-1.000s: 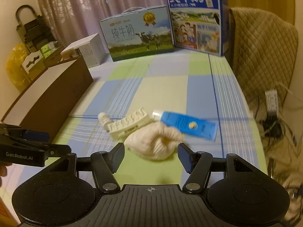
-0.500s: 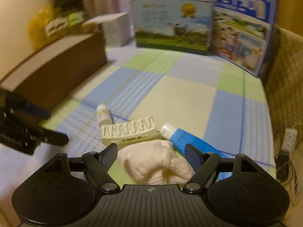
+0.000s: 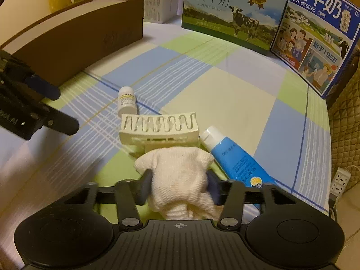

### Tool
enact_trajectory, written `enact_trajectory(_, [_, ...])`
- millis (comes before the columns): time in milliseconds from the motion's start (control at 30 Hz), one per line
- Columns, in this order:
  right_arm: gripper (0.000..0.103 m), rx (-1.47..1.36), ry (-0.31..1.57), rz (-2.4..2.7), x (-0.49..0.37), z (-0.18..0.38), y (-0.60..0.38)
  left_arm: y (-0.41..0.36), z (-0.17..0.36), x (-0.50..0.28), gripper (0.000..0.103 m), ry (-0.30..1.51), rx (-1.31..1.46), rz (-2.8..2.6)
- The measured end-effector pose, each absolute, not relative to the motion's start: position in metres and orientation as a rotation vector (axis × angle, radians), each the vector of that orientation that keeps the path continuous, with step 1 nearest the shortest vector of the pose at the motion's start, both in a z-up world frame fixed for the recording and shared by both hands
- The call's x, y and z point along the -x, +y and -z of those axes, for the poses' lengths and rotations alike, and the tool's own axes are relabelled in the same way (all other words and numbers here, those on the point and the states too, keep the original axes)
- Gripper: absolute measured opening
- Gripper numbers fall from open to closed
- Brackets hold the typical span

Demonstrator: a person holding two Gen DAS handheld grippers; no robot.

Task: Organize objects
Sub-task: 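Grasp the white pill bottle with left tool while right tool grasps white glove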

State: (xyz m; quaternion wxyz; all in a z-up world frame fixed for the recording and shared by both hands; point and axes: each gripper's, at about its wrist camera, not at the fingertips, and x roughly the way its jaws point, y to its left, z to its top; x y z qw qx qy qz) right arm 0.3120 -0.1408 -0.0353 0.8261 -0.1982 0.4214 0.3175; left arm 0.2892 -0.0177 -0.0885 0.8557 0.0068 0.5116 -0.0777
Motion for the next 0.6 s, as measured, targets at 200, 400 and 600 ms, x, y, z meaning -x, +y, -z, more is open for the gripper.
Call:
enact_trajectory(200, [0.032,0.397,0.940,-0.656,-0.301,0.027,-0.150,-0.020,0.091,-0.294,0.075,1.074,-0.028,0.179])
enact_trajectory(400, [0.032,0.253,0.970,-0.543,-0.295,0.012,-0.179,-0.021,0.092,-0.301,0.073,1.062,-0.051,0.191])
enact_trajectory(600, [0.032,0.067,0.944,-0.415,-0.307,-0.014,-0.212,-0.023,0.095,-0.316,0.071,1.052,-0.091,0.208])
